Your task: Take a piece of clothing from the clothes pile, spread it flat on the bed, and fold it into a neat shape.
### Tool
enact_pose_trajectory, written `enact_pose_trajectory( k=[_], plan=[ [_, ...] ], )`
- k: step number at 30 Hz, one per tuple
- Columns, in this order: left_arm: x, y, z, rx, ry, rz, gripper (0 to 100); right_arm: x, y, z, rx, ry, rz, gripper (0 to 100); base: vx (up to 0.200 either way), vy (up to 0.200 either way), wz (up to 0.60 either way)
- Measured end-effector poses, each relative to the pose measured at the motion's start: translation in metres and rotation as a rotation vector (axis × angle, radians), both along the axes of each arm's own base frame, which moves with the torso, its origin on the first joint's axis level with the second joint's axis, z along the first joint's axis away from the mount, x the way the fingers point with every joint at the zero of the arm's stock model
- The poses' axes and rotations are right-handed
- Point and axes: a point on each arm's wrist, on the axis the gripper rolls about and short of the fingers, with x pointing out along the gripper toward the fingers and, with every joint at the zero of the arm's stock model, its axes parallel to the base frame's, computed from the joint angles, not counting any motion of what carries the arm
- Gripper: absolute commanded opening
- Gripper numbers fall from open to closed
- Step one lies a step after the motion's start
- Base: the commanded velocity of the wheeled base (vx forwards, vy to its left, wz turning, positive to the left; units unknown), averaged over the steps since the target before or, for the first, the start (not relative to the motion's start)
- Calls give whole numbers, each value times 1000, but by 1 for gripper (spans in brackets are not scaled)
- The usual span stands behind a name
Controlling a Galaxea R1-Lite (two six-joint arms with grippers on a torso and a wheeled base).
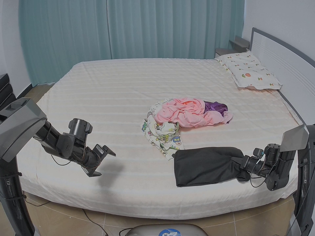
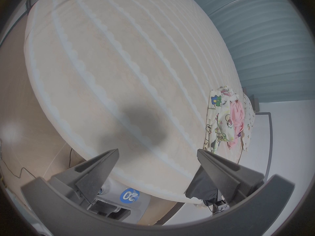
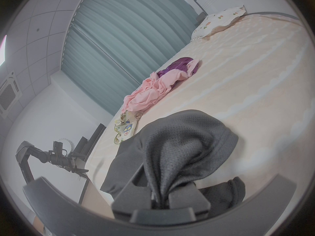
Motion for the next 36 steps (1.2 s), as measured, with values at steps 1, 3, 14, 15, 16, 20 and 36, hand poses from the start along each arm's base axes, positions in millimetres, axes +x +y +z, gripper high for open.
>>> enact_pose_trajectory(
  k=[1, 3, 14, 15, 16, 20, 36],
  plan=[
    [0, 0, 0, 0, 0, 0, 100, 0, 0, 0, 0, 0, 0, 0, 0, 0, 0],
    [0, 0, 0, 6, -1, 4, 100, 0, 0, 0, 0, 1, -1, 0, 0, 0, 0],
    [3, -5, -6, 61, 0, 28, 100, 0, 0, -2, -5, 1, -2, 0, 127, 0, 0],
    [3, -5, -6, 62, 1, 28, 100, 0, 0, -2, -5, 1, -2, 0, 200, 0, 0],
    [3, -5, -6, 61, 0, 28, 100, 0, 0, -2, -5, 1, -2, 0, 200, 0, 0],
    [3, -5, -7, 62, 1, 27, 100, 0, 0, -2, -6, 1, -2, 0, 150, 0, 0],
    [3, -5, -8, 64, 4, 28, 100, -13, -14, -4, -35, 29, -28, 0, 0, 0, 0]
  ],
)
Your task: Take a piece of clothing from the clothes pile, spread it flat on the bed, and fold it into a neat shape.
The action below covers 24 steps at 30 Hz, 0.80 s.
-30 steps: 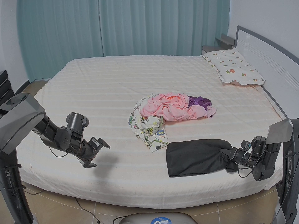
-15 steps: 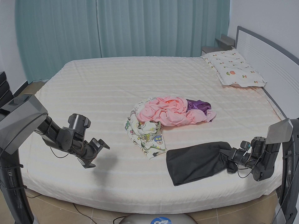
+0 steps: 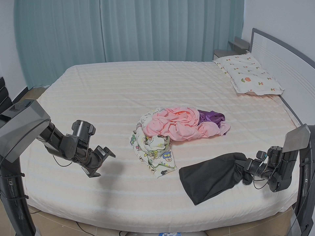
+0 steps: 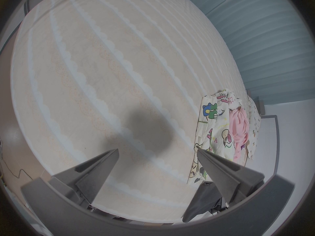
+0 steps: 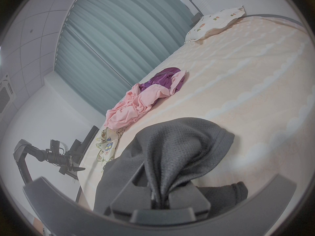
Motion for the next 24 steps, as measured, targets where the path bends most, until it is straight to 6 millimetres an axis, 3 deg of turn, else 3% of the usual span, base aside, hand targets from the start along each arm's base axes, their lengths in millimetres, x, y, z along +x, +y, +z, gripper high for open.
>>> enact_pose_trajectory(
  k=[10, 11, 18, 24],
  plan=[
    [0, 0, 0, 0, 0, -1, 100, -16, -4, 1, -67, 9, 15, 0, 0, 0, 0],
    [0, 0, 0, 1, 0, -1, 100, -17, -5, 2, -67, 9, 12, 100, 0, 0, 0],
    [0, 0, 0, 1, 2, -1, 100, -20, -15, 12, -60, -16, 5, 100, 0, 0, 0],
    [0, 0, 0, 1, 2, -1, 100, -23, -34, 21, -48, -40, -31, 100, 0, 0, 0]
  ],
)
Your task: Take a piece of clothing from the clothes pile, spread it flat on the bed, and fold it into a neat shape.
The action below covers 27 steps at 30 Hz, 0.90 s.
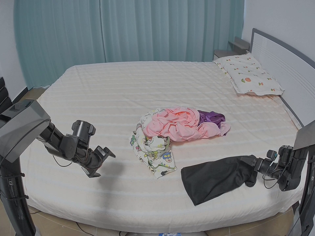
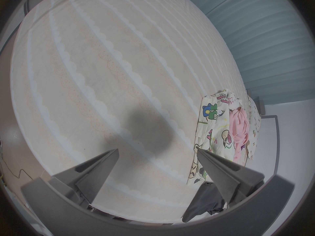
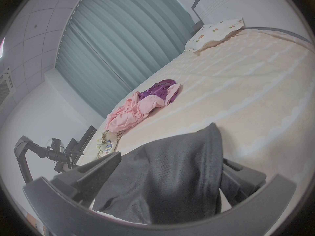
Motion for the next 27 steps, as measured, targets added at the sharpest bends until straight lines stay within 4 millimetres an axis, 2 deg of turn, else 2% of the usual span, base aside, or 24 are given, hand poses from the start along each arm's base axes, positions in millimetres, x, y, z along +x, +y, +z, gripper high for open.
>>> enact_pose_trajectory(
  k=[11, 16, 23, 24, 27],
  plan=[
    [0, 0, 0, 0, -1, 0, 100, 12, -36, -6, 76, 31, -118, 100, 0, 0, 0],
    [0, 0, 0, 0, -1, 0, 100, 22, -34, -7, 181, 85, -144, 100, 0, 0, 0],
    [0, 0, 0, 0, 0, 0, 100, 35, -18, -13, 194, 146, -103, 100, 0, 0, 0],
    [0, 0, 0, 0, 0, 0, 100, 37, -17, -14, 194, 150, -99, 0, 0, 0, 0],
    [0, 0, 0, 0, 0, 0, 100, 43, -14, -15, 191, 158, -109, 0, 0, 0, 0]
  ],
)
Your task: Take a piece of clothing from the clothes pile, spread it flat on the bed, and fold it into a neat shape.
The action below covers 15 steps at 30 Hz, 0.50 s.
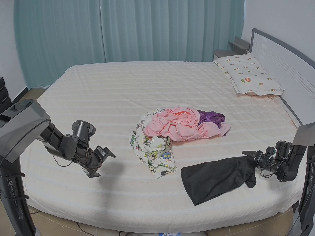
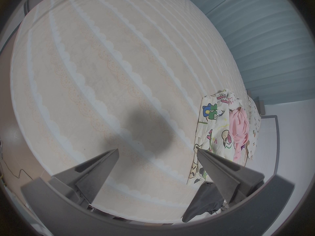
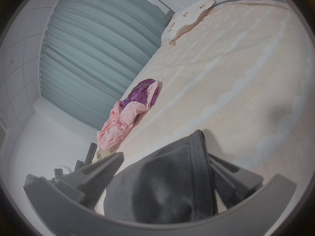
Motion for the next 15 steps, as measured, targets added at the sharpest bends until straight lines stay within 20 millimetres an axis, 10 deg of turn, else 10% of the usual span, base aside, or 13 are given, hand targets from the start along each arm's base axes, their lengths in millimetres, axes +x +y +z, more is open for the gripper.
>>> enact_pose_trajectory(
  k=[15],
  plan=[
    [0, 0, 0, 0, 0, 0, 100, 4, -14, 11, -22, -33, -91, 0, 0, 0, 0]
  ],
)
